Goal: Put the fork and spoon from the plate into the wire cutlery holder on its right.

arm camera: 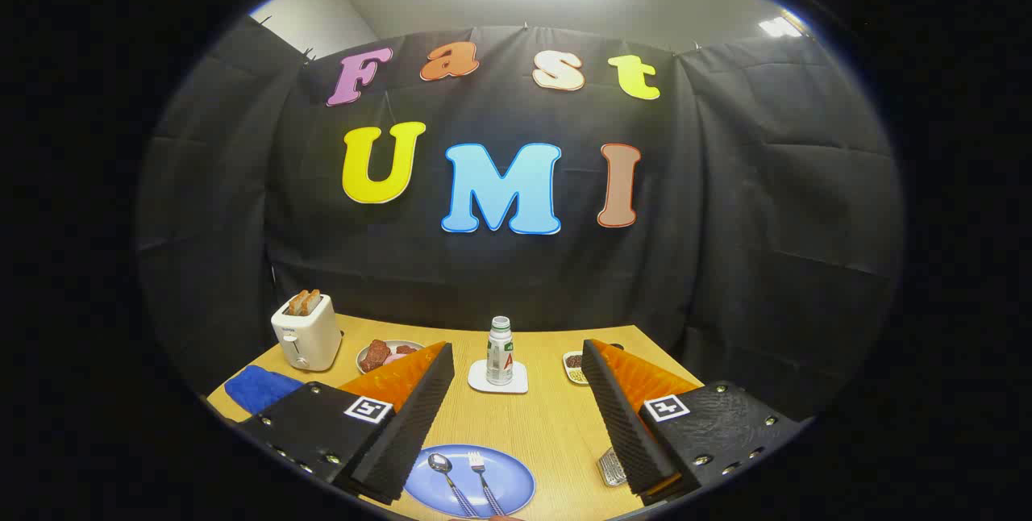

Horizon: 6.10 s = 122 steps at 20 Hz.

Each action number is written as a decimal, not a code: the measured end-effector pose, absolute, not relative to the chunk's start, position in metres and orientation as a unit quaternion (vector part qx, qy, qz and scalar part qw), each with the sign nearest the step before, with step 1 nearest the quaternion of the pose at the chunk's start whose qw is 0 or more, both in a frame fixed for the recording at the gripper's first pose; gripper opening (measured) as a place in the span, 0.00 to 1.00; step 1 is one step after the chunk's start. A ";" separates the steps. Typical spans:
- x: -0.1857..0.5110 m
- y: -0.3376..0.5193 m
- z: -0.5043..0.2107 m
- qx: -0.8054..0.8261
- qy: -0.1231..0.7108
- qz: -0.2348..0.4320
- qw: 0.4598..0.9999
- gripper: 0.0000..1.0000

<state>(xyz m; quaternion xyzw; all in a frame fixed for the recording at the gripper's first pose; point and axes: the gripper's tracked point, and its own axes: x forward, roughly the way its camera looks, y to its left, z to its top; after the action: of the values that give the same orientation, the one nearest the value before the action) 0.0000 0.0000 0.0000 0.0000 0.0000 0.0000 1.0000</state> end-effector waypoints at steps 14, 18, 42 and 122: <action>-0.001 -0.001 -0.003 0.003 -0.002 0.008 1.000 0.97; 0.001 0.000 -0.004 0.004 -0.002 0.011 1.000 0.97; 0.020 0.018 -0.135 -0.061 0.214 0.064 0.973 0.98; -0.060 -0.216 -0.180 -0.254 0.682 0.128 0.673 0.01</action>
<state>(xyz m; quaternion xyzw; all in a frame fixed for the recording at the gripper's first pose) -0.0600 -0.2156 -0.1805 -0.2542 0.6823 0.1281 0.6734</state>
